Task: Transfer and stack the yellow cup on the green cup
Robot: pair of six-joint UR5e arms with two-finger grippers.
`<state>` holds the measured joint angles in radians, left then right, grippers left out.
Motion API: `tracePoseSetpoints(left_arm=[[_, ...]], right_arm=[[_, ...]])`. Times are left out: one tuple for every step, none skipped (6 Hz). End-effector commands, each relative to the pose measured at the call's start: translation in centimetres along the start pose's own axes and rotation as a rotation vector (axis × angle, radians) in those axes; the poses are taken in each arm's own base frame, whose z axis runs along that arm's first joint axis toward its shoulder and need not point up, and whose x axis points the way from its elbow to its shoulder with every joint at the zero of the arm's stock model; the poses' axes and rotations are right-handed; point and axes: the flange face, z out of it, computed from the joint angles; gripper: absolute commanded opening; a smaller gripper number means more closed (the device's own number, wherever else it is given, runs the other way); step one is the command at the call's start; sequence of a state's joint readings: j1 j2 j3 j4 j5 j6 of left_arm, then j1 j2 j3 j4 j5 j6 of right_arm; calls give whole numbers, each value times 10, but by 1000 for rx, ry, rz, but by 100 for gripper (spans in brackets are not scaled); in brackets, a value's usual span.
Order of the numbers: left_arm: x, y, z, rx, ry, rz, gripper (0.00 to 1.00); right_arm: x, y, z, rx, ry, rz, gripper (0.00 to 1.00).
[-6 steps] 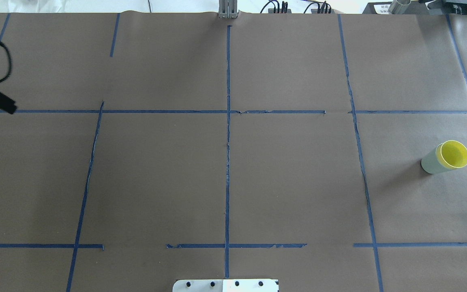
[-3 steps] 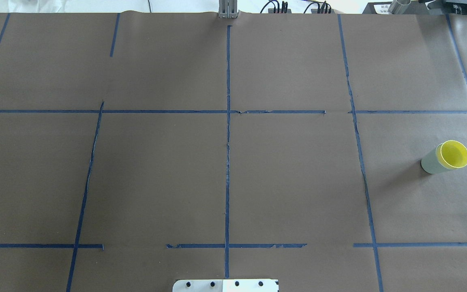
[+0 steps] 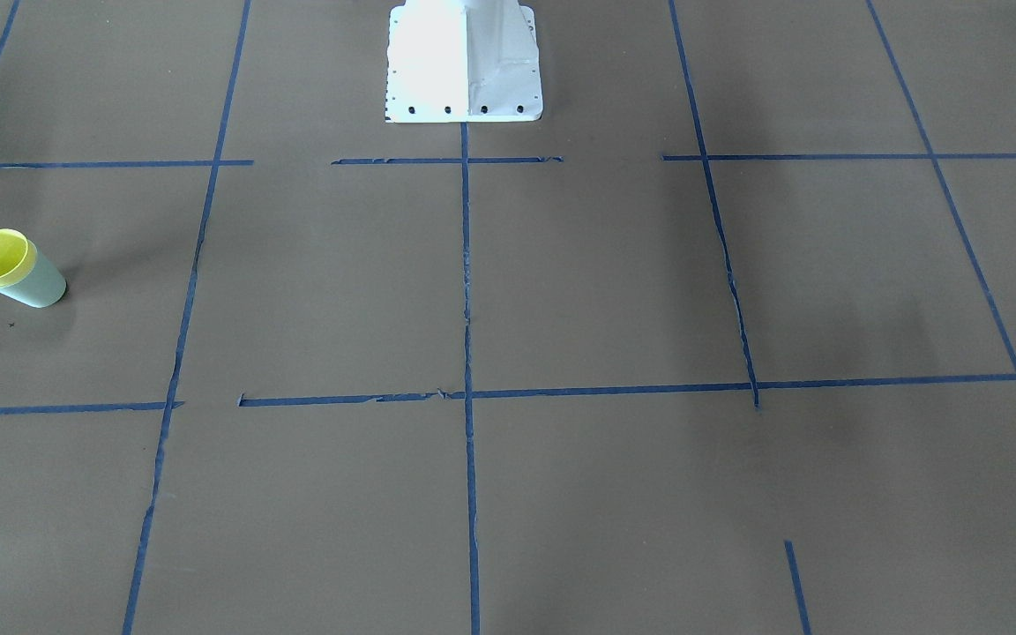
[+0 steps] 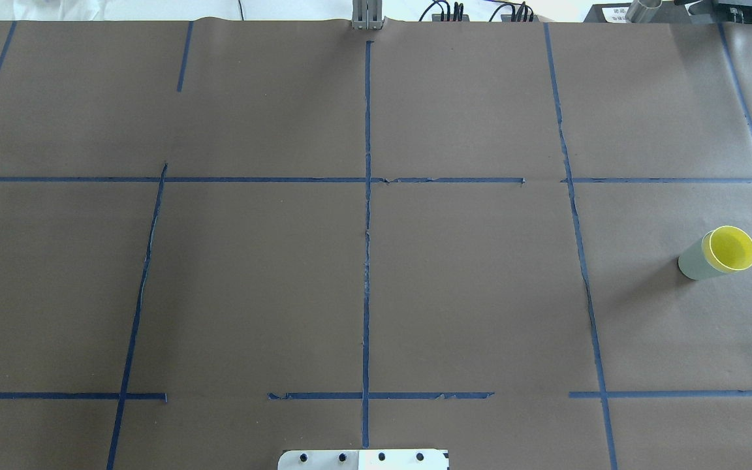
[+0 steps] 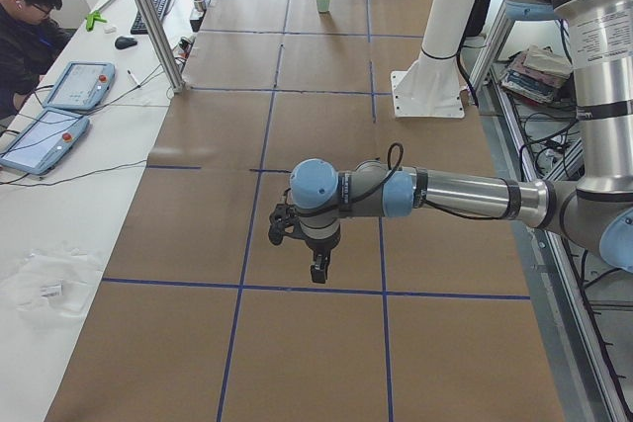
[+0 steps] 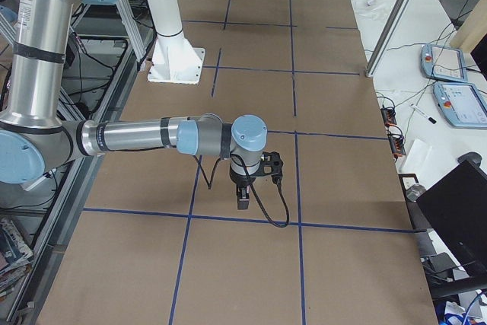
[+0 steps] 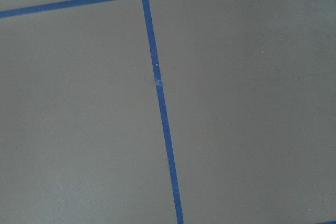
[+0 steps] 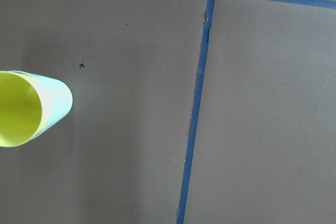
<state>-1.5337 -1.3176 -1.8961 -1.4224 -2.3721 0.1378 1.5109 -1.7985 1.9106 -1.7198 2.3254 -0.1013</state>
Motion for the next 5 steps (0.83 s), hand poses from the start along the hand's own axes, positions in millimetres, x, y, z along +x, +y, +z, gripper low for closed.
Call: tracePoseSetpoints(left_arm=[[-16,7,12,-26,1,-48,100],[-24,8,19,-42,-5,-61,100],[-27,7,17,-45,-60,-55,100],[-24,7,13,-38,-64,-49,100],[-23,6,13,-37,-63,-46,100]], right_arm=[[0,-1,0,0,0,-4,100],[0,0,1,-1,0,-4,100],[1,0,1,-1,0,0,100],[0,0,0,0,0,-1,100],[0,0,1,-1,0,-3,100]])
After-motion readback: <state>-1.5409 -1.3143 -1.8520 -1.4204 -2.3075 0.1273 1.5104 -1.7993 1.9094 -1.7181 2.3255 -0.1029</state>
